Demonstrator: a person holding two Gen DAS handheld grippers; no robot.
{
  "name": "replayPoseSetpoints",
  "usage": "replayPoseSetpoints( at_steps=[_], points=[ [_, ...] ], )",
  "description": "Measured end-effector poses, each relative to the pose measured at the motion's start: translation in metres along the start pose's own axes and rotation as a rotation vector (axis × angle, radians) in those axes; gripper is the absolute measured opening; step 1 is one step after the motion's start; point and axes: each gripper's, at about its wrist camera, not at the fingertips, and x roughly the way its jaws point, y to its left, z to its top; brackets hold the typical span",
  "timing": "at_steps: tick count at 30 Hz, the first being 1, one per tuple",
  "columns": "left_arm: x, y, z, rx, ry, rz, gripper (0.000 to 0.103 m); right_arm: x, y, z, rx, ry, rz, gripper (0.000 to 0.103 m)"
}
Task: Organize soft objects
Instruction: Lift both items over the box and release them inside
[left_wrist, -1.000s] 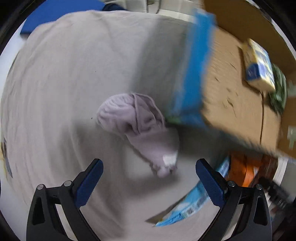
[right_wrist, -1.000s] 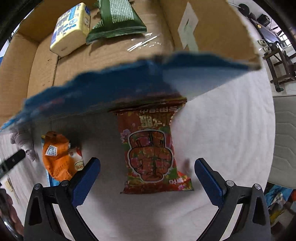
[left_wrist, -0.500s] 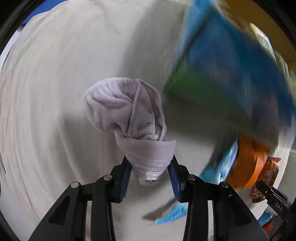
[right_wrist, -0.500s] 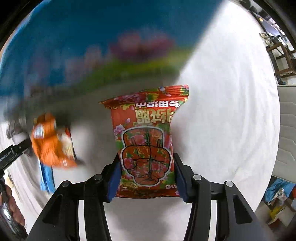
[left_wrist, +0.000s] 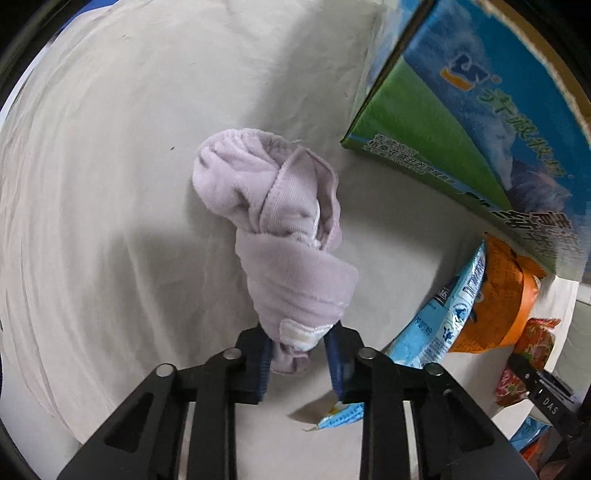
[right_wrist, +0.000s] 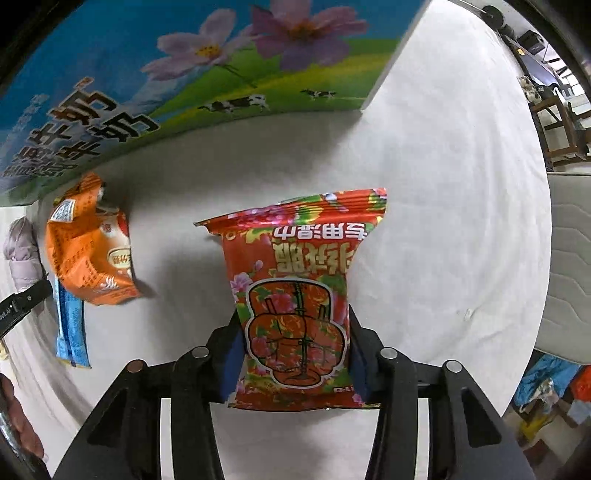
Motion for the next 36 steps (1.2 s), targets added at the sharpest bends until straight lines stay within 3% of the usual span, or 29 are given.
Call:
replayPoseSetpoints(
  at_steps=[8, 11, 16, 19, 21, 24, 28, 29, 30, 36],
  points=[
    [-0.037, -0.002, -0.024, -0.007, -0.04, -0.038, 0.018, -0.015, 0.013, -0.034, -0.039, -0.011, 0.041, 0.047],
    [-0.039, -0.005, -0.036, 0.03, -0.016, -0.035, 0.019, -0.023, 0.021, -0.048, -0.057, -0.017, 0.048, 0.048],
    [-0.029, 0.012, -0.052, -0.028, 0.064, -0.131, 0.025, -0.022, 0.002, -0.049, -0.054, 0.012, 0.067, 0.048],
    [-0.032, 0.019, -0.051, -0.084, 0.051, -0.199, 0.027, -0.02, -0.005, -0.049, -0.034, 0.024, 0.091, 0.048],
    [-0.036, 0.023, -0.041, -0.1, 0.024, -0.204, 0.048, -0.023, -0.006, -0.048, -0.032, 0.015, 0.089, 0.048],
    [-0.03, 0.017, -0.023, -0.114, 0.006, -0.183, 0.06, -0.027, -0.008, -0.031, -0.027, 0.001, 0.086, 0.048],
    [-0.002, 0.008, -0.004, -0.106, 0.06, -0.114, 0.06, -0.056, -0.018, -0.017, -0.025, 0.0, 0.078, 0.048],
    [0.005, 0.006, 0.0, -0.097, 0.055, -0.101, 0.054, -0.06, -0.018, -0.019, -0.026, 0.0, 0.078, 0.048],
    [0.007, 0.005, -0.002, -0.094, 0.043, -0.088, 0.041, -0.063, -0.016, -0.021, -0.026, 0.0, 0.078, 0.048],
    [-0.031, -0.01, -0.036, -0.019, -0.077, -0.033, 0.039, -0.092, -0.011, -0.025, -0.045, -0.041, 0.072, 0.048]
  ],
)
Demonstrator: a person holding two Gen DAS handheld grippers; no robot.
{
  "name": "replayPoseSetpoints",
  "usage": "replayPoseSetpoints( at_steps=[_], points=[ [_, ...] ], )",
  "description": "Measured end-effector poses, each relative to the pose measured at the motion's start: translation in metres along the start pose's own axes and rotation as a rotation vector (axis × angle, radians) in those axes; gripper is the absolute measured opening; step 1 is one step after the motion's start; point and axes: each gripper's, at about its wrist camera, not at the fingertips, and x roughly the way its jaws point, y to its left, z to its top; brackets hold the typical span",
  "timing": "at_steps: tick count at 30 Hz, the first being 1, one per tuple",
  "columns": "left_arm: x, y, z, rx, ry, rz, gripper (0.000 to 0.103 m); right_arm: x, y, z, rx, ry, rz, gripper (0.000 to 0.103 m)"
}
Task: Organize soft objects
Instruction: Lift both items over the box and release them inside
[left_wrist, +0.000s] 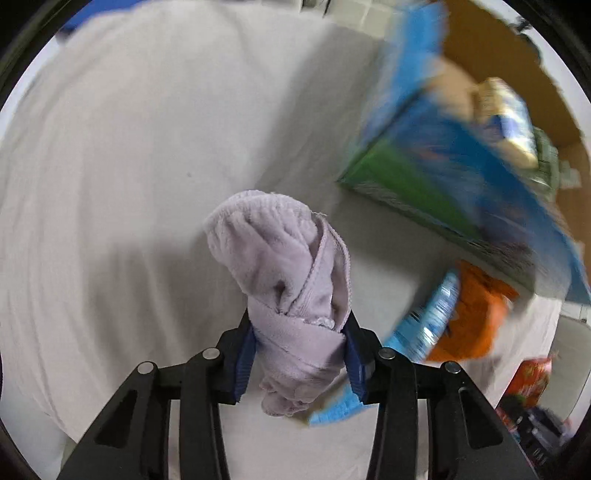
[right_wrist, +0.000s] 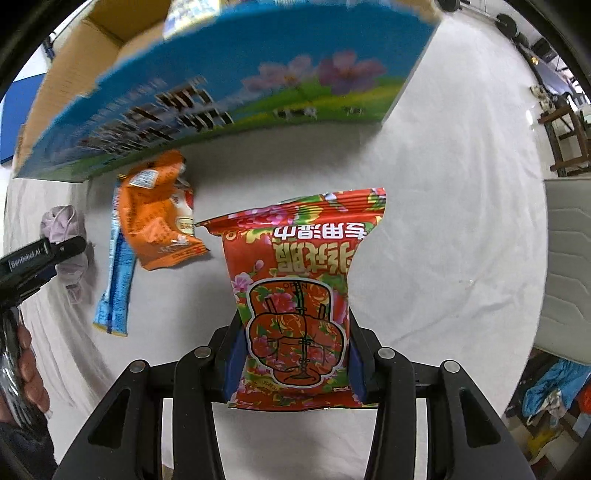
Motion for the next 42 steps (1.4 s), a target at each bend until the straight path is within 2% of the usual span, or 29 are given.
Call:
replayPoseSetpoints(
  at_steps=[4, 8, 12, 13, 15, 16, 20, 27, 31, 34, 37, 42],
  points=[
    [-0.055, -0.02, -0.036, 0.073, -0.082, -0.003, 0.039, -0.045, 0.003, -0.004, -0.028, -0.058, 0.031, 0.048],
    [-0.114, -0.04, -0.051, 0.144, -0.141, -0.031, 0.039, -0.092, 0.01, -0.007, -0.064, -0.133, 0.057, 0.048],
    [-0.157, -0.057, -0.035, 0.204, -0.189, -0.066, 0.039, -0.128, 0.017, -0.005, -0.078, -0.195, 0.065, 0.048],
    [-0.159, -0.072, -0.027, 0.218, -0.206, -0.071, 0.039, -0.137, 0.018, -0.006, -0.08, -0.21, 0.071, 0.048],
    [-0.179, -0.071, -0.014, 0.241, -0.238, -0.083, 0.039, -0.157, 0.021, -0.005, -0.087, -0.239, 0.08, 0.048],
    [-0.185, -0.071, 0.01, 0.249, -0.249, -0.087, 0.039, -0.162, 0.019, -0.003, -0.088, -0.253, 0.086, 0.048],
    [-0.205, -0.093, 0.033, 0.281, -0.291, -0.106, 0.039, -0.179, 0.022, 0.002, -0.086, -0.287, 0.099, 0.048],
    [-0.193, -0.122, 0.083, 0.329, -0.312, -0.112, 0.039, -0.197, 0.022, 0.041, -0.065, -0.307, 0.124, 0.048],
    [-0.176, -0.13, 0.125, 0.337, -0.264, -0.113, 0.039, -0.191, 0.023, 0.076, -0.054, -0.306, 0.11, 0.048],
    [-0.152, -0.132, 0.156, 0.328, -0.217, -0.103, 0.039, -0.174, 0.023, 0.108, -0.049, -0.294, 0.072, 0.048],
    [-0.125, -0.131, 0.183, 0.309, -0.163, -0.095, 0.039, -0.148, 0.02, 0.137, -0.034, -0.247, 0.044, 0.048],
    [-0.078, -0.131, 0.219, 0.287, -0.069, -0.082, 0.039, -0.096, 0.014, 0.16, -0.016, -0.157, 0.023, 0.048]
  ],
)
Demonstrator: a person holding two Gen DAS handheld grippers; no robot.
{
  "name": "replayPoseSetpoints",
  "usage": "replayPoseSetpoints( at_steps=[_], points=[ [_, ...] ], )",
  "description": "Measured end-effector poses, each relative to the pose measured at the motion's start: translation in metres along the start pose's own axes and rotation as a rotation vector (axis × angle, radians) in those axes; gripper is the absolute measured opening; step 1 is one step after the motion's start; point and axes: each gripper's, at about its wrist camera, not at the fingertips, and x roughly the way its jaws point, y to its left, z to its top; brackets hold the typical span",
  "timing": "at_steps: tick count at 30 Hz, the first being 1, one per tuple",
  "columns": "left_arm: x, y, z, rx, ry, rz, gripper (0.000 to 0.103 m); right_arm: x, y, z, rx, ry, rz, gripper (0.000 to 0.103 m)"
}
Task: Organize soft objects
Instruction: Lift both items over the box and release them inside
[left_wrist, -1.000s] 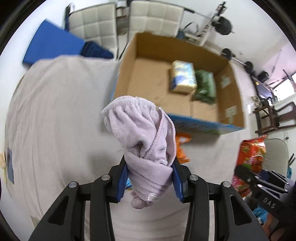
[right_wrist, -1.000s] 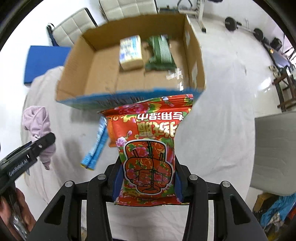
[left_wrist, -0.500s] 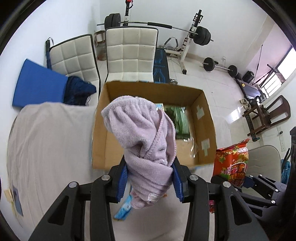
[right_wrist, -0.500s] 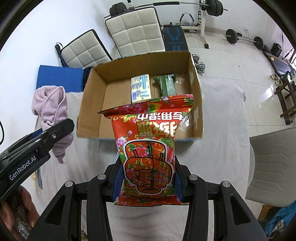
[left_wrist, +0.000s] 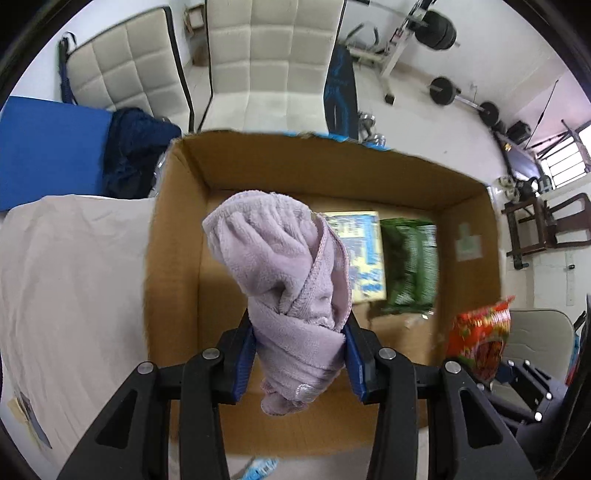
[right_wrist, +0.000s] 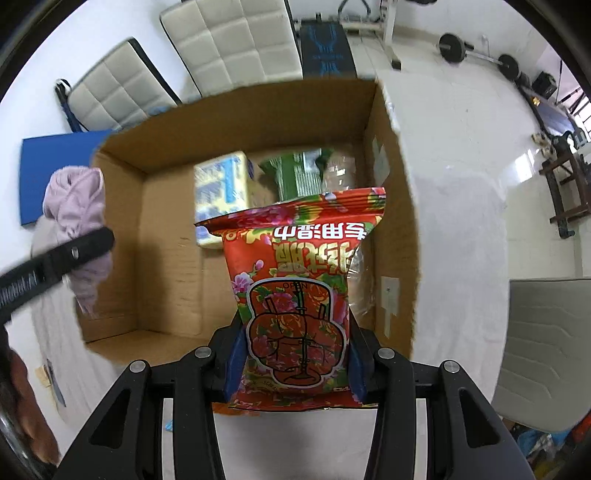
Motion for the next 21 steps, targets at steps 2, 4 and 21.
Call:
replayPoseSetpoints(
  at_steps=[2, 4, 21],
  points=[
    [0.015, 0.003, 0.008, -0.001, 0.025, 0.009, 0.039, 0.018, -0.001, 0.0, 0.002, 0.022, -0.009, 0.048],
    [0.029, 0.005, 0.016, 0.001, 0.047, 0.014, 0.039, 0.035, -0.001, 0.0, 0.001, 0.046, -0.016, 0.048],
    [0.074, 0.01, 0.048, -0.004, 0.137, 0.033, 0.042, 0.095, 0.004, 0.007, -0.006, 0.145, -0.03, 0.049]
  ],
)
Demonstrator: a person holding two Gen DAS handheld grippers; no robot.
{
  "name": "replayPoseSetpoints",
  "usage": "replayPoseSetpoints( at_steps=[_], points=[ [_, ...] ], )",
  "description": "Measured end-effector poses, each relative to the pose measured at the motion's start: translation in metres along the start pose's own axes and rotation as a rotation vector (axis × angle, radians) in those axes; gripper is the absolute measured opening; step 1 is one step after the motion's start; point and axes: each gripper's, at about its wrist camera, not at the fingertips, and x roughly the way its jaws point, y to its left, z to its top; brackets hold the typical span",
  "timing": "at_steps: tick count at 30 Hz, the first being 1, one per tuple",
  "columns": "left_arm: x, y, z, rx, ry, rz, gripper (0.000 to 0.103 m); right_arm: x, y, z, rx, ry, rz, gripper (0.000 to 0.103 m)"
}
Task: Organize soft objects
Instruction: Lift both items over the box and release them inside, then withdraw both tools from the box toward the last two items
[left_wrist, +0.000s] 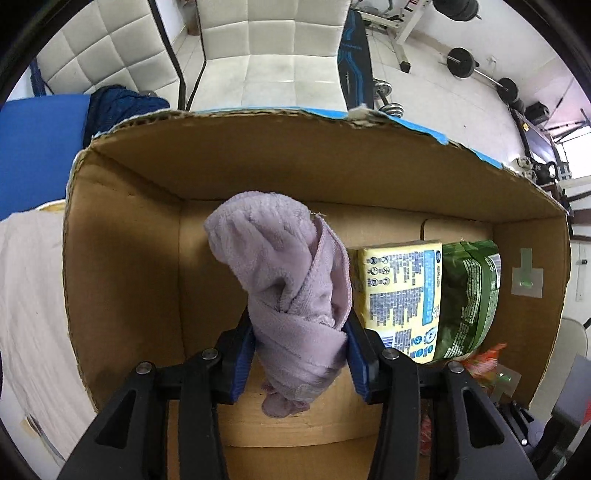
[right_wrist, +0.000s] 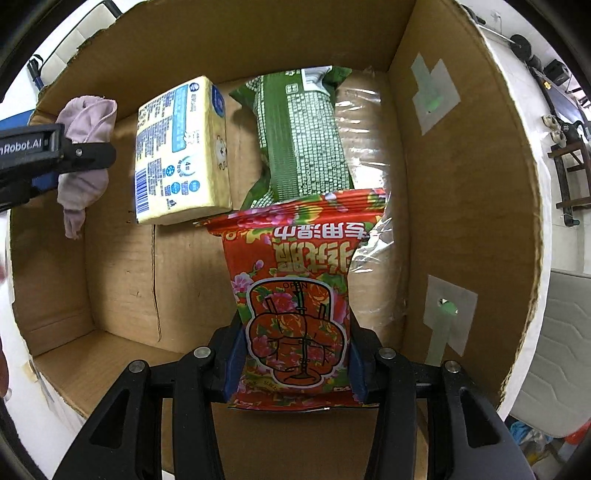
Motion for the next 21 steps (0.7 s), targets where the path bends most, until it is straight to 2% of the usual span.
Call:
replayPoseSetpoints(
  at_steps=[2, 3, 5, 10, 12, 14, 16, 18, 21],
  points=[
    [-0.001, 0.002, 0.0, -0.021, 0.007, -0.001, 0.045, -0.002, 0.0, 0.0, -0.005, -0.004, -0.005, 0.053],
    [-0.001, 0.004, 0.0, -0.033, 0.012, -0.01, 0.047, -0.002, 0.003, 0.0, -0.006, -0.007, -0.007, 0.059],
    [-0.005, 0.006, -0.001, -0.047, 0.002, -0.011, 0.049, -0.006, 0.002, 0.0, 0.002, -0.017, -0.009, 0.064],
    [-0.02, 0.008, -0.005, -0.047, -0.031, 0.002, 0.069, -0.019, 0.003, 0.0, 0.002, -0.042, -0.008, 0.066],
    [-0.029, 0.008, -0.007, -0.041, -0.045, 0.012, 0.087, -0.023, 0.001, 0.001, 0.004, -0.05, -0.006, 0.073],
    [-0.039, 0.007, -0.012, -0.032, -0.064, 0.02, 0.092, -0.028, 0.002, 0.0, 0.003, -0.061, -0.001, 0.079],
    [-0.049, 0.005, -0.021, -0.018, -0.088, 0.026, 0.093, -0.034, 0.004, -0.003, 0.003, -0.077, -0.002, 0.087],
    [-0.06, 0.003, -0.034, -0.006, -0.127, 0.05, 0.1, -0.041, 0.004, -0.004, 0.008, -0.096, 0.0, 0.103],
    [-0.076, 0.003, -0.055, -0.017, -0.194, 0.051, 0.102, -0.052, 0.009, -0.008, 0.003, -0.126, -0.015, 0.103]
  ],
)
